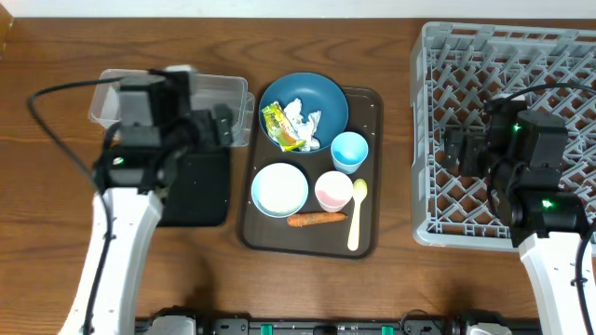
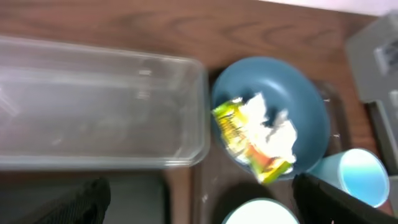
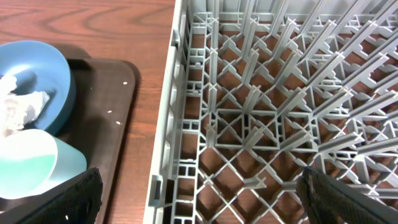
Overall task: Sort waste into correct bins and load items into the dishwasher rack
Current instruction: 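Reach left gripper into blue bowl and grasp green snack wrapper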
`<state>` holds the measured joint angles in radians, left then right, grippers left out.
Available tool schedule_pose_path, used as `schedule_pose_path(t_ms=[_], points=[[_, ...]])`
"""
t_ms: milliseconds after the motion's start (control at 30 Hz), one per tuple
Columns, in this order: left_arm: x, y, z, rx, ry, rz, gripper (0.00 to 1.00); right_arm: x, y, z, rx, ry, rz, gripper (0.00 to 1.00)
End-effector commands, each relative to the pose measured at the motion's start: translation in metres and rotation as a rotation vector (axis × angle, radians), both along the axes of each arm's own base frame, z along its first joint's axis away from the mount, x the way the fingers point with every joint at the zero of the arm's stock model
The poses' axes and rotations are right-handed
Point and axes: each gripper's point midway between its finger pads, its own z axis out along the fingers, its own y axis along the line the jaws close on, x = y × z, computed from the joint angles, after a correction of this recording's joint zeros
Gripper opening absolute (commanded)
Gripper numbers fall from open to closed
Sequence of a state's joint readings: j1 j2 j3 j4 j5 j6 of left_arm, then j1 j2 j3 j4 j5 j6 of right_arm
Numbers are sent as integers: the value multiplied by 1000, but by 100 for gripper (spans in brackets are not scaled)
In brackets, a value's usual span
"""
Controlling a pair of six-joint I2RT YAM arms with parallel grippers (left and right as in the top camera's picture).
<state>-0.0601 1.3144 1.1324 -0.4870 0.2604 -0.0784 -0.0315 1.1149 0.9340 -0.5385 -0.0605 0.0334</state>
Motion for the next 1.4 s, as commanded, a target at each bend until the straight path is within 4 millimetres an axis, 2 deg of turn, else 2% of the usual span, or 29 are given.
schedule_pose_path(t_ms=[0, 233, 367, 567, 767, 867, 1133, 1267, 1367], points=[[14, -31, -6, -18, -7, -74, 95, 1, 7, 11, 5, -24, 26, 99], [41, -83, -43, -6, -8, -177, 95, 1, 7, 11, 18, -24, 15, 99], [55, -92, -69, 72, -3, -149, 95, 1, 7, 10, 18, -21, 15, 99], [60, -110, -107, 89, 45, -183, 95, 0, 7, 9, 18, -15, 14, 99], [61, -113, -136, 102, 99, -190, 90, -2, 7, 7, 18, -4, 14, 99], [64, -114, -142, 101, 96, -189, 85, -2, 7, 7, 19, -3, 15, 99], [65, -119, -163, 108, 122, -200, 84, -2, 7, 6, 19, 0, 15, 99], [66, -122, -166, 108, 119, -204, 84, -2, 7, 6, 19, 0, 15, 99], [67, -122, -166, 107, 116, -204, 74, -3, 7, 6, 19, 1, 15, 99]])
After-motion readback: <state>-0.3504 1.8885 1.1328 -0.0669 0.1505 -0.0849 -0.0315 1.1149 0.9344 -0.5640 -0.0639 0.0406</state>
